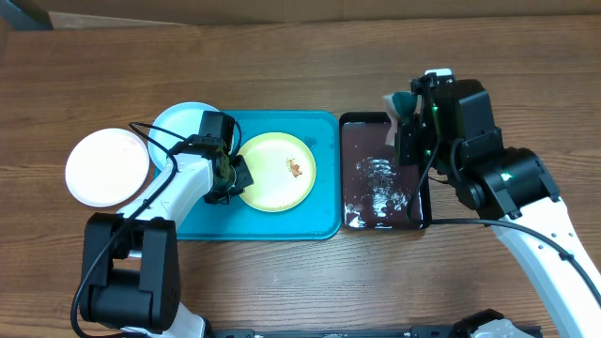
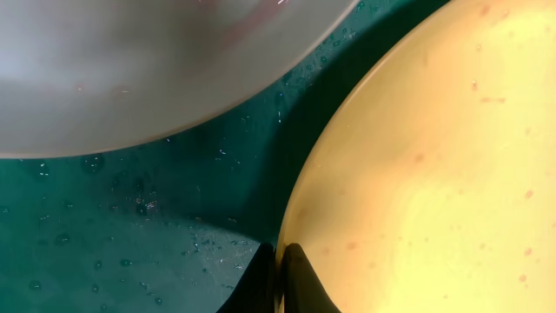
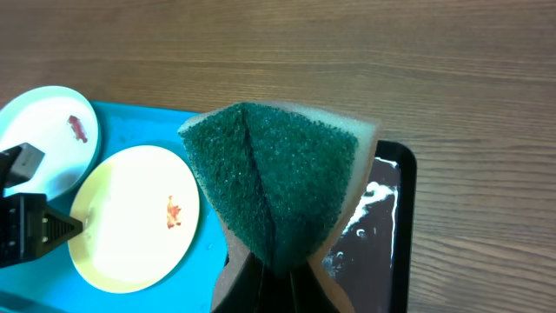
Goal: Clean dirty plates on tray and stack at the side
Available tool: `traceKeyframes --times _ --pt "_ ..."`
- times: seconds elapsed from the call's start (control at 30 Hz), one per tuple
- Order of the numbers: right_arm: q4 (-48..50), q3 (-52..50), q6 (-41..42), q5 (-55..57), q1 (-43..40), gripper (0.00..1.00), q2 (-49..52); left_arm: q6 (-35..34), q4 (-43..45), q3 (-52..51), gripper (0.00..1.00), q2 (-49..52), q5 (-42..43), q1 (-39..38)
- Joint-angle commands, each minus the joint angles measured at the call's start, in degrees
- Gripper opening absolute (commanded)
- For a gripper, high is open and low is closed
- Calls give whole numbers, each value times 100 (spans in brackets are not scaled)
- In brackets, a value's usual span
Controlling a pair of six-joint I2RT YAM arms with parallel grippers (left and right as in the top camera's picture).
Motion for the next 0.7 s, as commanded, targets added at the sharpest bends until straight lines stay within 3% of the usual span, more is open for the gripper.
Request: traceKeyframes --times 0.0,0.27,0.4,0.5,0.67 --pt "-13 149 -39 13 31 4 -31 -15 -22 -52 4 66 -15 20" --pt "15 136 -177 118 -63 4 76 -15 -22 -52 4 66 -15 20" --pt "13 136 -177 116 -133 15 76 -15 -22 -52 4 66 -15 20" --pt "11 136 -177 116 -136 5 76 -15 -22 -52 4 66 -15 20" --pt "0 136 -232 114 -136 4 76 -15 -22 -52 4 66 -15 20"
